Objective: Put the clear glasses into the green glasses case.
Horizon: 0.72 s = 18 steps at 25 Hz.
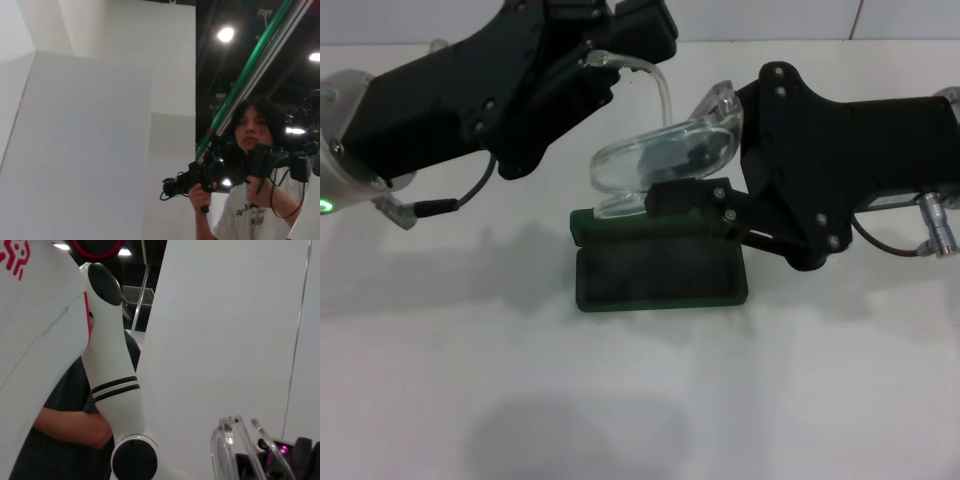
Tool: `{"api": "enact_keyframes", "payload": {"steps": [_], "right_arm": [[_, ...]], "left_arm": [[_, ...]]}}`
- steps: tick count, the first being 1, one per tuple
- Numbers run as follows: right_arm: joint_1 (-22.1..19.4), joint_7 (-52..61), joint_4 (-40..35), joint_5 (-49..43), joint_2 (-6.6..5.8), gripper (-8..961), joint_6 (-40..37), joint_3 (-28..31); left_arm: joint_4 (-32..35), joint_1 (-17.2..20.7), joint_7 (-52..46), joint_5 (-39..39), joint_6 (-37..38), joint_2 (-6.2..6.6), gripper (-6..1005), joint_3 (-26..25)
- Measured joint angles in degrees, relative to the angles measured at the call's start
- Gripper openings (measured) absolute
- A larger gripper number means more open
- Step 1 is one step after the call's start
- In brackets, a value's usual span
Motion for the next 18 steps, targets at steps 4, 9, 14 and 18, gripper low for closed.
{"api": "enact_keyframes", "payload": {"steps": [4,9,14,18], "right_arm": [[-0.18,0.0,0.03,0.0,0.06,133,0.15,0.03],[-0.34,0.0,0.03,0.26,0.11,134,0.24,0.1],[-0.48,0.0,0.08,0.52,0.01,135,0.67,0.2],[-0.5,0.0,0.12,0.52,0.0,135,0.86,0.23]], "left_arm": [[0.03,-0.13,-0.06,0.0,0.03,-0.14,57,0.77],[0.22,-0.29,-0.08,-0.05,0.12,-0.17,57,2.2],[0.24,-0.3,-0.1,-0.08,0.14,-0.17,57,2.75],[0.32,-0.31,-0.11,-0.09,0.14,-0.17,57,2.96]]}}
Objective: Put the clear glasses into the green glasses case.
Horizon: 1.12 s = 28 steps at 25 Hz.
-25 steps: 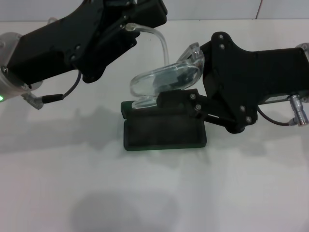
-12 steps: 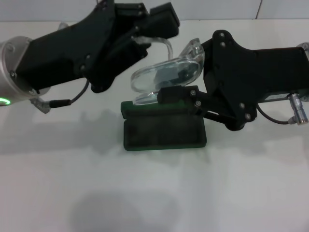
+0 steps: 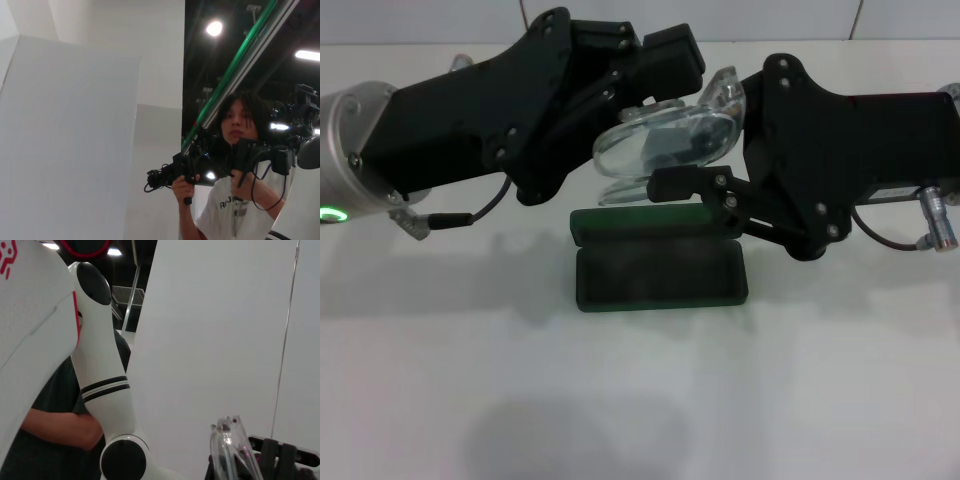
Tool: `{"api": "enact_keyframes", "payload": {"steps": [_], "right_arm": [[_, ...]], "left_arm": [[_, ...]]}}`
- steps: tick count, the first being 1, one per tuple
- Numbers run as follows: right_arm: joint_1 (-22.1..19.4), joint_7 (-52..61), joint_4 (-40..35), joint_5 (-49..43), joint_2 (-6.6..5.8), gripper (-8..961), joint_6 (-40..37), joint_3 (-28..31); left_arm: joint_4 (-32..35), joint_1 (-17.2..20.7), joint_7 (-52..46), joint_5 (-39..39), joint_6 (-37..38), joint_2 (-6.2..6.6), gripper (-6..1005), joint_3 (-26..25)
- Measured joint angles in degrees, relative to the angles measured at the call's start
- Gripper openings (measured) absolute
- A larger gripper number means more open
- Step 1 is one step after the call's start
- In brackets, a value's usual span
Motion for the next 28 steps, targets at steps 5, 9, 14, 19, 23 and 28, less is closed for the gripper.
{"api": "enact_keyframes", "payload": {"steps": [5,9,14,19,23,28], "right_arm": [[0.0,0.0,0.0,0.0,0.0,136,0.03,0.0],[-0.02,0.0,0.0,0.0,0.0,136,-0.14,-0.06],[-0.17,0.0,0.0,0.0,0.0,137,-0.31,-0.09],[-0.43,0.05,-0.18,0.0,0.0,137,-0.4,-0.3],[-0.52,0.2,-0.36,0.0,0.0,138,-0.48,-0.43],[-0.6,0.23,-0.49,0.0,0.02,138,-0.5,-0.23]], "left_arm": [[0.01,0.01,0.04,0.0,0.0,0.0,57,0.02],[0.01,0.21,0.24,0.0,-0.01,0.03,57,-0.21],[0.01,0.52,0.44,-0.21,-0.06,0.4,57,-0.49],[-0.11,0.82,0.58,-1.04,-0.09,0.84,57,-0.54],[0.02,1.42,0.59,-1.42,-0.09,1.11,57,-0.57],[0.03,1.44,0.61,-1.21,-0.1,1.05,57,-0.16]]}}
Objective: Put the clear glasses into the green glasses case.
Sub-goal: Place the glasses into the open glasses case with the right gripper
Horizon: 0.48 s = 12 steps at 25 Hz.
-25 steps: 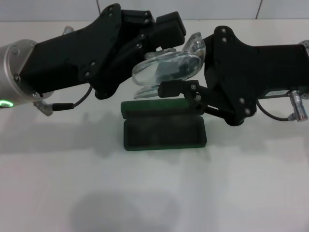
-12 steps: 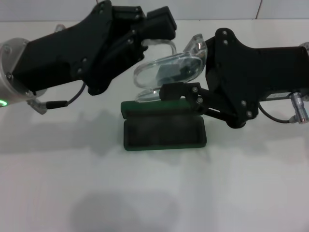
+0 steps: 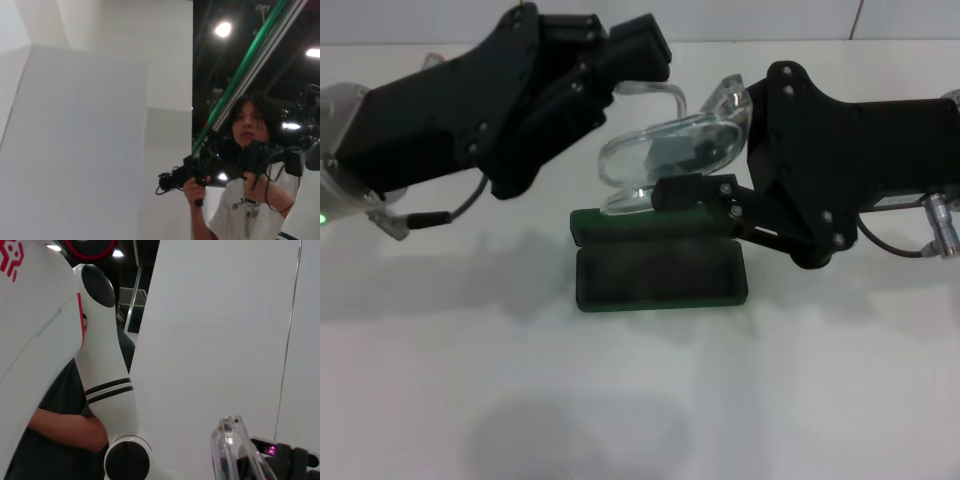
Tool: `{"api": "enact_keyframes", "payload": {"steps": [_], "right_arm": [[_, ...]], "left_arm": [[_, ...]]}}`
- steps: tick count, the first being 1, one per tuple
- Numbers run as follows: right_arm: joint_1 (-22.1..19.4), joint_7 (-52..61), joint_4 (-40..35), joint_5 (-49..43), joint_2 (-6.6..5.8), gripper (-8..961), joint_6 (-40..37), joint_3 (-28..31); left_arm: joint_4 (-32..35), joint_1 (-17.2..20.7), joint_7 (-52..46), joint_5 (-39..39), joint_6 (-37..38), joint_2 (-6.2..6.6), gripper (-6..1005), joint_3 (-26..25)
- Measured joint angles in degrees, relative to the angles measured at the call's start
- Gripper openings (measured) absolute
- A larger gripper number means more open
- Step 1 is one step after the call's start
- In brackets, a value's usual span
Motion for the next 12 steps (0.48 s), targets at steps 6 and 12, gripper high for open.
{"api": "enact_keyframes", "payload": {"steps": [6,12], "right_arm": [[-0.02,-0.01,0.16,0.36,0.07,139,0.35,0.1],[-0.02,-0.04,0.4,0.8,0.0,140,0.25,0.14]], "left_arm": [[0.0,-0.41,0.06,0.85,0.0,-0.37,57,1.83],[-0.02,-0.36,0.1,0.57,0.0,-0.48,57,1.97]]}}
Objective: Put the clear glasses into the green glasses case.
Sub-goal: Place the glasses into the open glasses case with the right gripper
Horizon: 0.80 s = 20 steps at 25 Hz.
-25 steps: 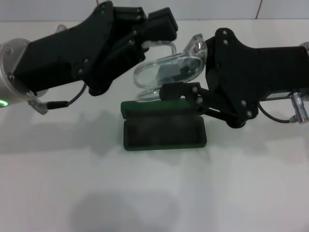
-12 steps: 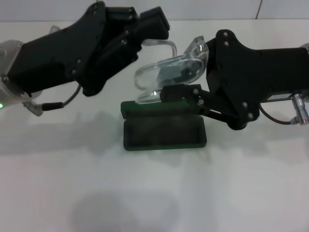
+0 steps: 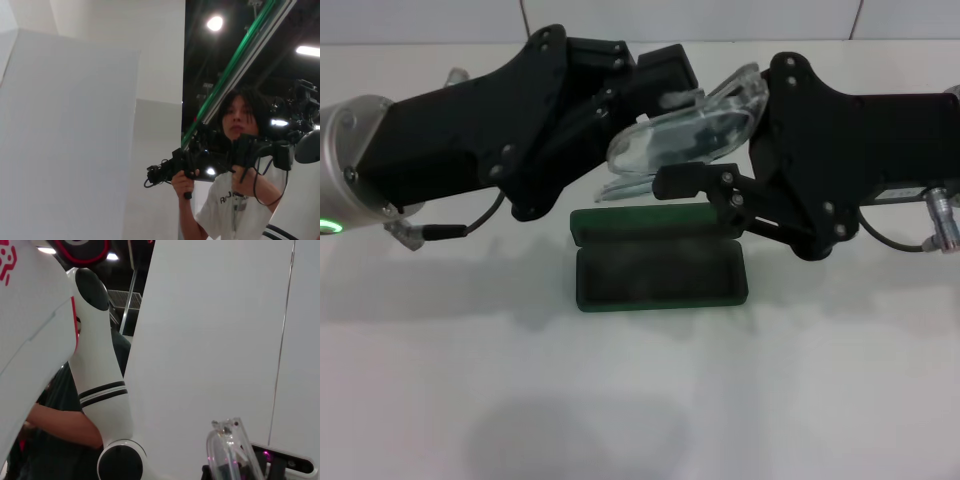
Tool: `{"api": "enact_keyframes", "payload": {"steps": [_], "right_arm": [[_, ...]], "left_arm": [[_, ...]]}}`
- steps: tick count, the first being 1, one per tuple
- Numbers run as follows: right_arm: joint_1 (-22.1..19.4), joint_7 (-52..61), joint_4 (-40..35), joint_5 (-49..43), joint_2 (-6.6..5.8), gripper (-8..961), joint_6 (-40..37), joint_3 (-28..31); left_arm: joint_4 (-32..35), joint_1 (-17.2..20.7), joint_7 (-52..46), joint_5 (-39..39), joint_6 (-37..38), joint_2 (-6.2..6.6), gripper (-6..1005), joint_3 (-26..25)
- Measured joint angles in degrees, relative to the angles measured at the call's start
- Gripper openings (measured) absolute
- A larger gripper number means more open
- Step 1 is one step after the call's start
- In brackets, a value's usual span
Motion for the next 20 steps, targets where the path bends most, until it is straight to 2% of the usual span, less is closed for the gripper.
{"api": "enact_keyframes", "payload": {"steps": [10,13,15,18,20], "right_arm": [[-0.43,0.2,-0.49,0.05,-0.02,141,-0.25,-0.43],[-0.62,0.47,-0.82,-0.11,-0.03,141,-0.25,-0.56],[-0.61,1.76,-1.89,-0.6,-0.03,141,-0.08,-0.72],[-0.66,7.81,-7.52,-3.61,-0.23,142,0.83,-0.8],[-0.7,13.33,-12.68,-6.79,-0.29,142,1.82,-0.79]], "left_arm": [[-0.11,1.09,0.08,-0.6,0.0,0.6,57,-2.7],[-0.34,1.35,0.54,-0.17,-0.05,1.26,57,-4.38],[-0.44,2.02,1.54,-0.06,-0.19,2.3,57,-5.09],[-0.26,3.99,3.47,0.24,-0.48,4.91,57,-7.75],[-0.44,5.99,3.83,1.01,-0.62,7.37,57,-12.11]]}}
